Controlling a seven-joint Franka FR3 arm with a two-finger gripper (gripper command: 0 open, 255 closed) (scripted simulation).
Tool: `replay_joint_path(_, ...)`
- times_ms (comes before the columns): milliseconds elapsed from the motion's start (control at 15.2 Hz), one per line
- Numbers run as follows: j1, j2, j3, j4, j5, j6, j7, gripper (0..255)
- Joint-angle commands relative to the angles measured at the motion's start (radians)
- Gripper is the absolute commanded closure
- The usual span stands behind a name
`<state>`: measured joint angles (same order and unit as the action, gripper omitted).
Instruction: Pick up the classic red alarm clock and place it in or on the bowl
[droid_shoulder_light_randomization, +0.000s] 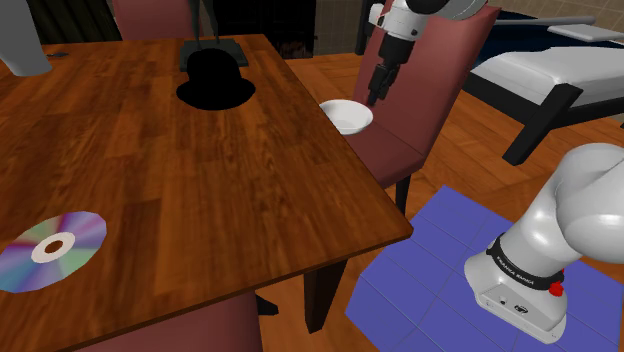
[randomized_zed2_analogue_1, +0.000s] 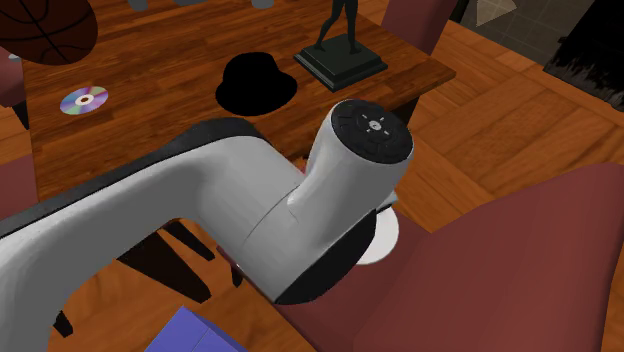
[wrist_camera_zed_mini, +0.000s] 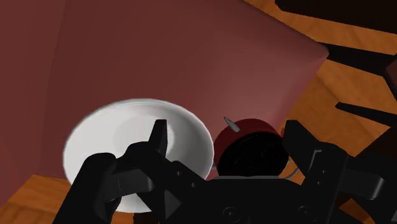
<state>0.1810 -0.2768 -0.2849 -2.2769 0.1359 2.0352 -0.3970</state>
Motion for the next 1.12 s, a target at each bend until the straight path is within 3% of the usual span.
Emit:
replay_joint_path(0,0.021,0.078,-0.019,0.039,0.056,0.033,-0.07,0)
replay_joint_path(462,0.051,0.36,-0.035,0.243,0.277,0.059,-0.309,0)
replay_joint_path(858,0.023,0.593,0.011,0.47,0.434,0.018,-0.461,0)
replay_joint_path(1056,0.008,0.672,0.035,0.56,0.474,-0.004,-0.497,0)
